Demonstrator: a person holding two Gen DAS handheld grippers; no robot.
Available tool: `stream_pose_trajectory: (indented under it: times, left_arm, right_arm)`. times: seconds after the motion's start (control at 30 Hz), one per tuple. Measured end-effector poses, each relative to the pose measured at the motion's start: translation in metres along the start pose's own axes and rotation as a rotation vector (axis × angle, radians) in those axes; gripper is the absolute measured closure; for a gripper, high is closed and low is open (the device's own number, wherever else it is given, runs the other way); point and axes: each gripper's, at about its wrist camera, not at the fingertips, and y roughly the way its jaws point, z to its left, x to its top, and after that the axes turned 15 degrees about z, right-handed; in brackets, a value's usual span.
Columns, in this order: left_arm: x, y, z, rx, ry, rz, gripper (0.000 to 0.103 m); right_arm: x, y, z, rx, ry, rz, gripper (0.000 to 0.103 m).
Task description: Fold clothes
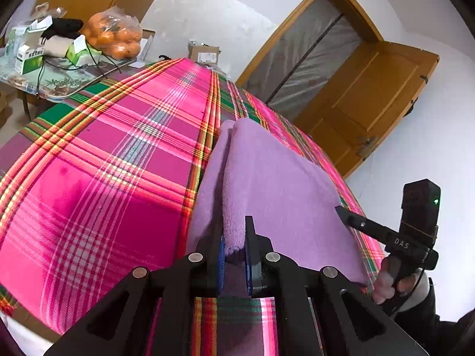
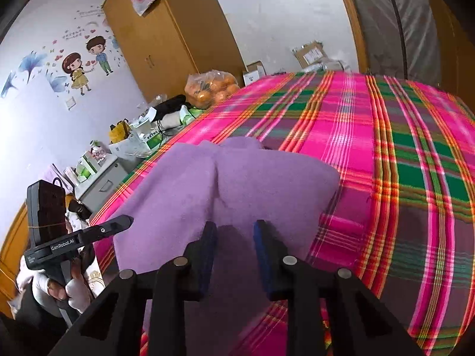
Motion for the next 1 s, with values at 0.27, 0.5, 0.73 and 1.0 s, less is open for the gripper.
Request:
stream_pose_trajectory:
  times: [0.27, 0.5, 0.73, 1.0]
  left_arm:
    - [0.005, -0.026, -0.011, 0.083, 0.045, -0.039, 0.091]
    - [0.035, -0.027, -0.049, 0.095, 0.158, -0.082, 0.090]
    - [0.048, 0.022, -0.045, 0.219, 0.164, 0.030, 0.090]
    - [0.034, 0.029, -0.033, 0.224, 0.187, 0.000, 0.091]
  right_arm:
    - [0.004, -0.012, -0.018, -0.003, 0.073, -0.055, 0.076]
    - [0.013, -0.013, -0.032, -0.005, 0.130, -0.080, 0.075]
    - [0.024, -0.010, -0.056, -0.002, 0.223, -0.073, 0.067]
    - [0.036, 0.009, -0.073, 0.021, 0.227, -0.039, 0.099]
